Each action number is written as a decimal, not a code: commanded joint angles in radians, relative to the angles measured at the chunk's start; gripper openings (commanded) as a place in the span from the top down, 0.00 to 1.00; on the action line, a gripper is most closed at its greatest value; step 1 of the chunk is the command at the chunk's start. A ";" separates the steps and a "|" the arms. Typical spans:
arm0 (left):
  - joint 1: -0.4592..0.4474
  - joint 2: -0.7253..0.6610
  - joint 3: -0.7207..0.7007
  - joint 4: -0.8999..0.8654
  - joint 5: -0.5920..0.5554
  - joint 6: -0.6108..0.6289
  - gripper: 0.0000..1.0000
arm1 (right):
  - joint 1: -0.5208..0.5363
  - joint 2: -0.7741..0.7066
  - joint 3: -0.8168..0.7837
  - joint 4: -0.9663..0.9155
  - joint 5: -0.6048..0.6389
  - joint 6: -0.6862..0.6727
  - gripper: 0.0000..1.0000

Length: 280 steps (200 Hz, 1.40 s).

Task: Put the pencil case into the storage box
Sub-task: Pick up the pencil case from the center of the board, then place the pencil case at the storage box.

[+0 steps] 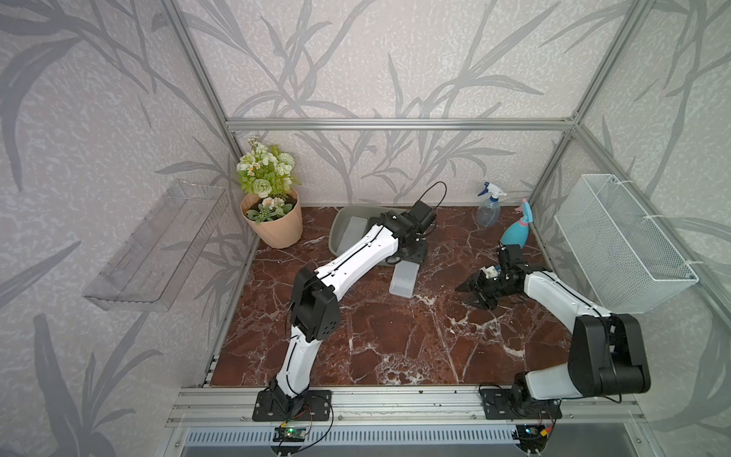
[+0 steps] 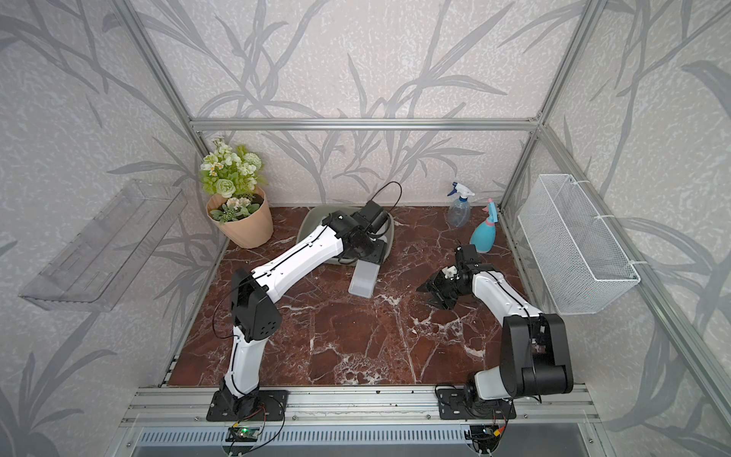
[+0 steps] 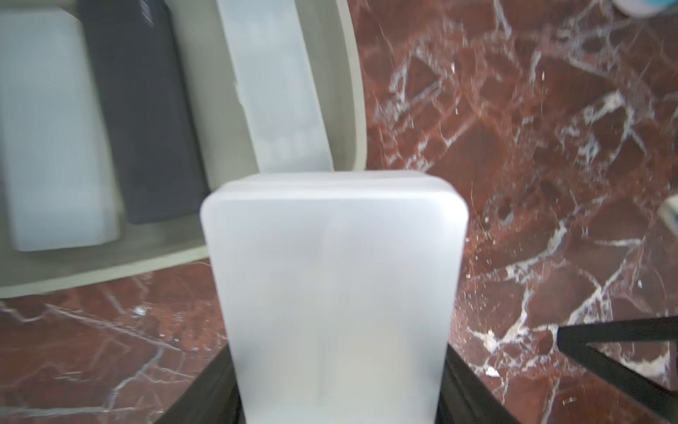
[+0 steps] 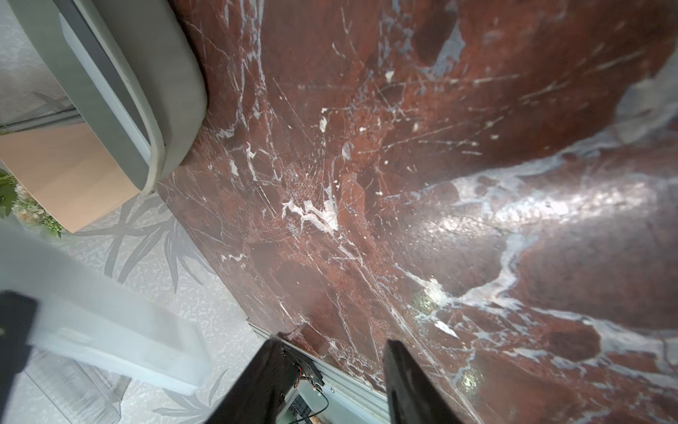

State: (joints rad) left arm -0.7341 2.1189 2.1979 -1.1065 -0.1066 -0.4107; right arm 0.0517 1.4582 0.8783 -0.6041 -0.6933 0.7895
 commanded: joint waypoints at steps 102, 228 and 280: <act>0.230 0.415 0.379 0.216 -0.060 0.046 0.48 | 0.002 0.033 0.047 -0.076 0.001 -0.077 0.51; 0.272 0.507 0.389 0.297 0.065 0.010 0.48 | 0.015 0.082 0.083 -0.068 0.015 -0.056 0.51; 0.275 0.530 0.383 0.275 0.057 0.046 0.48 | 0.028 0.079 0.083 -0.073 0.023 -0.049 0.51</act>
State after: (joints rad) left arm -0.4603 2.6358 2.5649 -0.8173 -0.0456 -0.3950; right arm 0.0731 1.5337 0.9401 -0.6586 -0.6880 0.7361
